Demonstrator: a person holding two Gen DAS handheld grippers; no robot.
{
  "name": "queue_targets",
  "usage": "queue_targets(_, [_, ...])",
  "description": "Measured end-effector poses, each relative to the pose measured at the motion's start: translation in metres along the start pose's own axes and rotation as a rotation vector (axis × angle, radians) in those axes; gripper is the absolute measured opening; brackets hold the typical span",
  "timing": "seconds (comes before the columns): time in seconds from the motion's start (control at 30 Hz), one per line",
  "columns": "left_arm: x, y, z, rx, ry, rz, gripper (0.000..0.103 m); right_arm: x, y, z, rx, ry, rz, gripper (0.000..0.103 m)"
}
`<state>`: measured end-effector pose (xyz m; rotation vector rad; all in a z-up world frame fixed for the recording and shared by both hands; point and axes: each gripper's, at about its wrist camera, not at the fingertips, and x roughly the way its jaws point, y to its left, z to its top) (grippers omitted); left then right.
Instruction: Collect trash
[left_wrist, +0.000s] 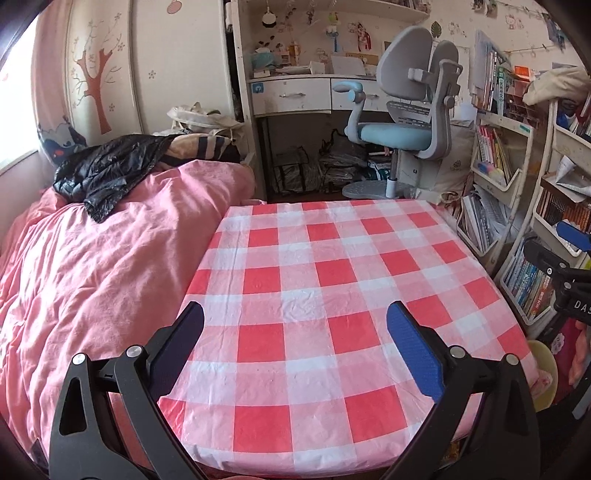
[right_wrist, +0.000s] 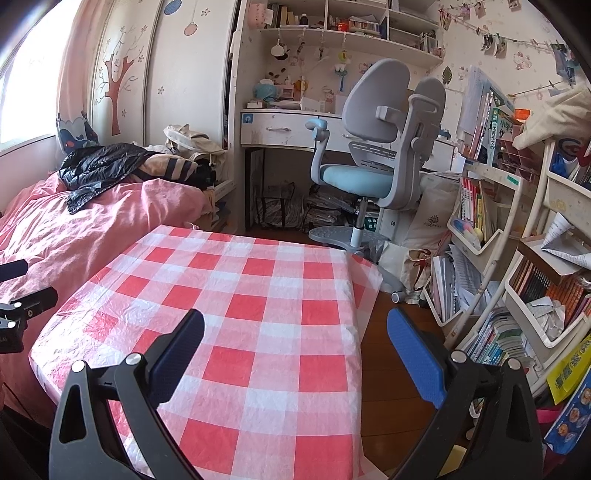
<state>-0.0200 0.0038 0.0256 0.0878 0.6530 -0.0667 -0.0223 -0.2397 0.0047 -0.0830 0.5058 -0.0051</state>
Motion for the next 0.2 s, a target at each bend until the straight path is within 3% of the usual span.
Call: queue_targets(0.2, [0.007,0.025,-0.001,-0.121,0.052,-0.033,0.096,-0.002,0.001,0.001,-0.019,0.003,-0.001,0.095])
